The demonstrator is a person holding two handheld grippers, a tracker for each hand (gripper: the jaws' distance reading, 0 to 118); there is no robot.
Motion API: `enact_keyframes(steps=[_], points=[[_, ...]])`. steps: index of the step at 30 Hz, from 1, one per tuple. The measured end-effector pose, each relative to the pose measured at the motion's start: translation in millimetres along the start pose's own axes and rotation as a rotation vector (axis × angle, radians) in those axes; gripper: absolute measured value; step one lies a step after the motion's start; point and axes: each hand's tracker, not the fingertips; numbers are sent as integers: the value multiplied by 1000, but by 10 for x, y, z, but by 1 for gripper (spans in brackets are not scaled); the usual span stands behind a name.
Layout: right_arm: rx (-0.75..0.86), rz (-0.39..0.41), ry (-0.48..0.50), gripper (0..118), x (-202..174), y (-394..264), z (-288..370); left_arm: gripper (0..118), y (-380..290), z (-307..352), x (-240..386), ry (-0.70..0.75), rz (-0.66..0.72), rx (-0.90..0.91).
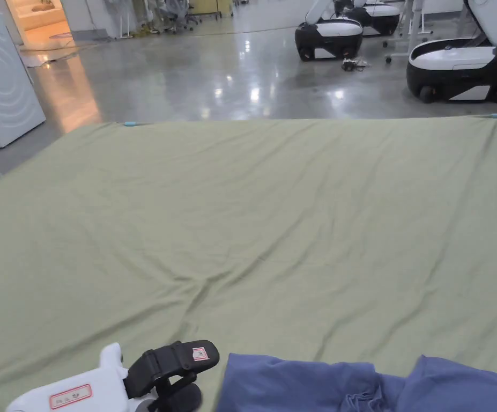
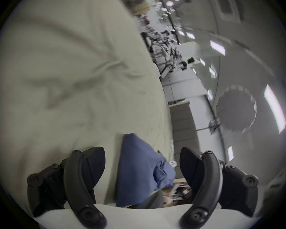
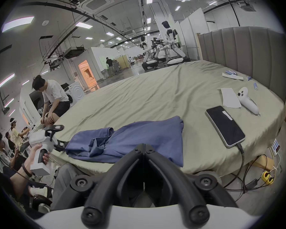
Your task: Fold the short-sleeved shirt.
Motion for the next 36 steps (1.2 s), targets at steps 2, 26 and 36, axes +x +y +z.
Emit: enact_keyframes(steps=[2,26,36], points=[[-3,23,0,0,-33,7,25,90,-107,-137,10,-113,-7,-57],[4,-18,3,0,8,35,-59,9,357,1053,1177,156,-365,127],[3,-25,23,0,-26,24,-28,9,-334,-525,1439,121,-490,-109]])
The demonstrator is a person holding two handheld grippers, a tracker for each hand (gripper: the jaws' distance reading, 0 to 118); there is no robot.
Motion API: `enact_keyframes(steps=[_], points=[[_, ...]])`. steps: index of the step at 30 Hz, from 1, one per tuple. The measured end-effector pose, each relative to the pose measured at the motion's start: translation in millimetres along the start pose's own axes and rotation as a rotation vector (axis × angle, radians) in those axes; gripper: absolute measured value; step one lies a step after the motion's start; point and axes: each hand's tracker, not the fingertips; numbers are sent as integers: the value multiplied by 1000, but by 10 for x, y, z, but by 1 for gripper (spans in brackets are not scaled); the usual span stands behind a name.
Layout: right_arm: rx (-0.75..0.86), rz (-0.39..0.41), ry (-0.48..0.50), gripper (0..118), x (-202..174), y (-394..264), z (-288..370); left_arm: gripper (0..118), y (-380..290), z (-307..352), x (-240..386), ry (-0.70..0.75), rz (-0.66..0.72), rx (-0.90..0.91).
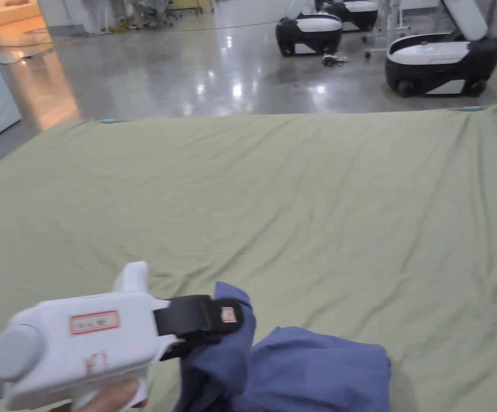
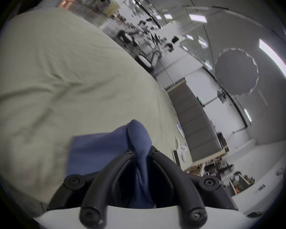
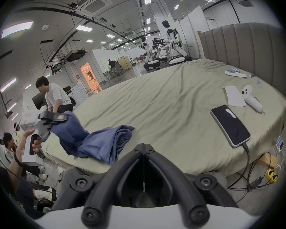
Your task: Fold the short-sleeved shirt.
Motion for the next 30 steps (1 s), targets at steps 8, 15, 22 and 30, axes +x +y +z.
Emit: enact_keyframes(steps=[8,15,22,30], points=[[-21,-32,-57,0,224,-116,63,12,-198,-934,408,53,-128,-123],[-40,-33,-58,0,310,-136,-19,82,-73,-495,379,-56,-47,-2],[-49,-12,-51,0,272,-129,-46,8,-306,-816,105,-108,35,-88],[-66,34,-55,0,156,-139,9,3,-802,-1447,156,9,-94,-204]])
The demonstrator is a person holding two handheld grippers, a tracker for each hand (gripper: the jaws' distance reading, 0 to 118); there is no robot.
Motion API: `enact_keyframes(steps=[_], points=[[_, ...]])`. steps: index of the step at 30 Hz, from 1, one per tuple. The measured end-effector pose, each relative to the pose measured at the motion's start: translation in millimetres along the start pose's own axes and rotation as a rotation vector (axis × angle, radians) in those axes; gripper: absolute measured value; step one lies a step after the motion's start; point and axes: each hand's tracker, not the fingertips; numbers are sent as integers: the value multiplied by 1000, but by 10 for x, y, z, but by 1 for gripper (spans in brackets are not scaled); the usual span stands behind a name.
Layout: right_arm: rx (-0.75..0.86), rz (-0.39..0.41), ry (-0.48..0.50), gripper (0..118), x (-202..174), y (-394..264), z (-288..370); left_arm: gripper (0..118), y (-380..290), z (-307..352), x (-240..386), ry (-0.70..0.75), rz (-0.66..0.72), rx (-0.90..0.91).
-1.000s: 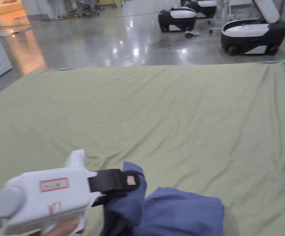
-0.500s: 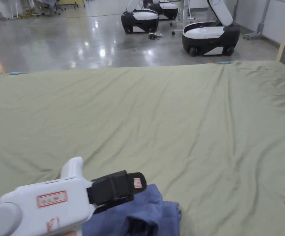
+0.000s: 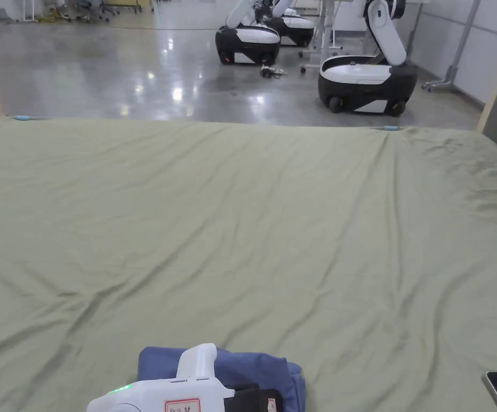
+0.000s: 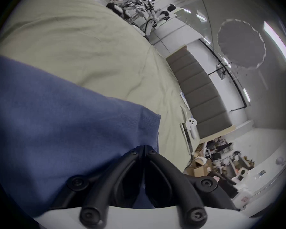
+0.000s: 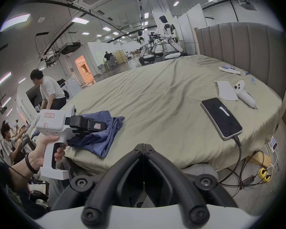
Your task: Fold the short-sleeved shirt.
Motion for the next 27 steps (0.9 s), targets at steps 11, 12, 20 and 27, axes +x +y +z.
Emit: enact_keyframes(steps=[11,12,20,27], points=[[-149,174,319,0,-685,622,-1147,88,72,1213,276,-59,-229,229],[-174,188,330,0,-779,673,-1283,91,61,1362,237,-52,-221,274],[-417,270,180,0,-1115,569,-2030,91,-9,1914,-736,-40,106,397],[-400,319,148,0,-1178,524,-2020,91,83,1383,-1056,-77,250,222]])
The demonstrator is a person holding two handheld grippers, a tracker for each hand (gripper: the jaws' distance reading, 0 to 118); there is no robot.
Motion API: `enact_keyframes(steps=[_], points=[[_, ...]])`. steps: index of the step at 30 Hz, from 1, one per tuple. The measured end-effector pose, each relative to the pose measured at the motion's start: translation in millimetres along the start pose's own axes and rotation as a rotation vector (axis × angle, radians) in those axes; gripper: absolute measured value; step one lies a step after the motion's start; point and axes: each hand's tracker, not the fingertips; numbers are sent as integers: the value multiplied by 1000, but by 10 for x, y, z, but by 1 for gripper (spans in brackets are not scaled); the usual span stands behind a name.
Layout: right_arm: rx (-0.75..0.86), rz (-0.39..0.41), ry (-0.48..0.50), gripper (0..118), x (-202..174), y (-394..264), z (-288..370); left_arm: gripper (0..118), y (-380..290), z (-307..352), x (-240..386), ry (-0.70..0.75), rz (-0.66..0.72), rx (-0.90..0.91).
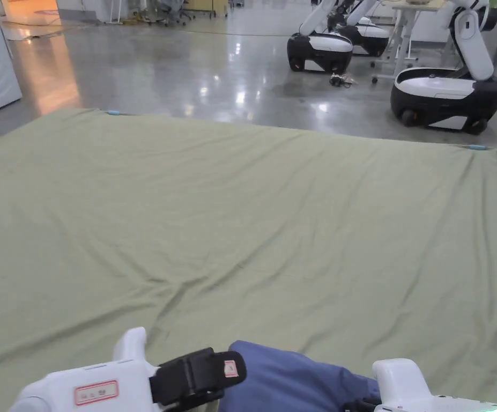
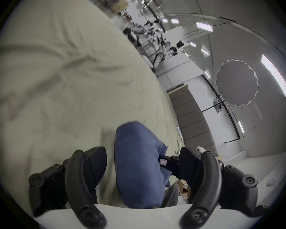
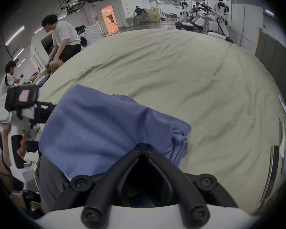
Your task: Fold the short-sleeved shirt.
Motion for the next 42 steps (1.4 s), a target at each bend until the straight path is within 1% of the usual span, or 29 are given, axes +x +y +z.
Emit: enact_keyframes(steps=[3,4,6,7,8,9,14,15,16,17,18,19,20,22,25,27,28,29,30,31,32,33,34,35,36,38,41,42], points=[[16,-39,23,0,77,-37,-6,88,-30,-269,-54,25,47,-65],[18,-57,39,0,111,-42,-8,77,-65,-324,-3,13,50,-75],[19,-79,67,0,176,-47,10,34,-65,-359,54,-7,43,-57],[17,-90,72,0,198,-49,11,29,-51,-389,92,65,37,-48],[22,-100,84,0,210,-55,9,24,-54,-395,72,94,8,-42],[21,-99,80,0,205,-59,0,23,-49,-415,49,77,14,-51],[37,-68,69,0,116,-32,77,22,-28,-337,54,54,58,-43],[58,-65,99,0,126,-6,173,22,42,-240,62,2,89,-44],[108,-89,149,0,139,1,288,21,120,-119,9,-45,115,-6],[174,-135,211,0,168,7,456,21,232,94,-11,-77,143,19],[206,-153,241,0,146,49,622,21,322,260,-16,-65,125,30],[235,-169,256,0,170,62,750,21,431,532,-16,-32,87,78],[252,-175,239,0,193,54,817,21,537,818,-26,27,34,100],[262,-197,212,0,249,4,884,21,741,1345,-144,133,-4,141],[249,-250,239,0,301,-138,842,21,1041,2054,-402,309,17,238],[226,-265,245,0,276,-209,768,21,1215,2375,-572,345,39,252],[216,-269,243,0,259,-248,735,21,1344,2501,-776,372,65,282],[209,-273,242,0,240,-278,710,23,1420,2573,-878,397,81,278],[200,-277,247,0,231,-295,680,30,1459,2586,-934,421,98,282],[195,-282,256,0,217,-310,669,46,1497,2594,-983,466,106,285],[195,-284,262,0,204,-318,683,59,1460,2500,-896,547,100,271],[195,-283,267,0,197,-314,712,68,1464,2485,-774,746,7,343],[197,-278,267,0,176,-294,745,69,1495,2498,-678,872,-71,380],[210,-262,261,0,173,-286,788,69,1554,2576,-576,919,-154,378],[235,-238,235,0,184,-274,842,69,1634,2731,-579,922,-206,408],[267,-223,192,0,219,-243,937,70,1569,2805,-244,952,-273,482],[337,-244,168,0,297,-213,1096,73,1380,2872,239,808,-421,566],[365,-250,163,0,358,-202,1130,76,1287,2827,396,777,-479,588]])
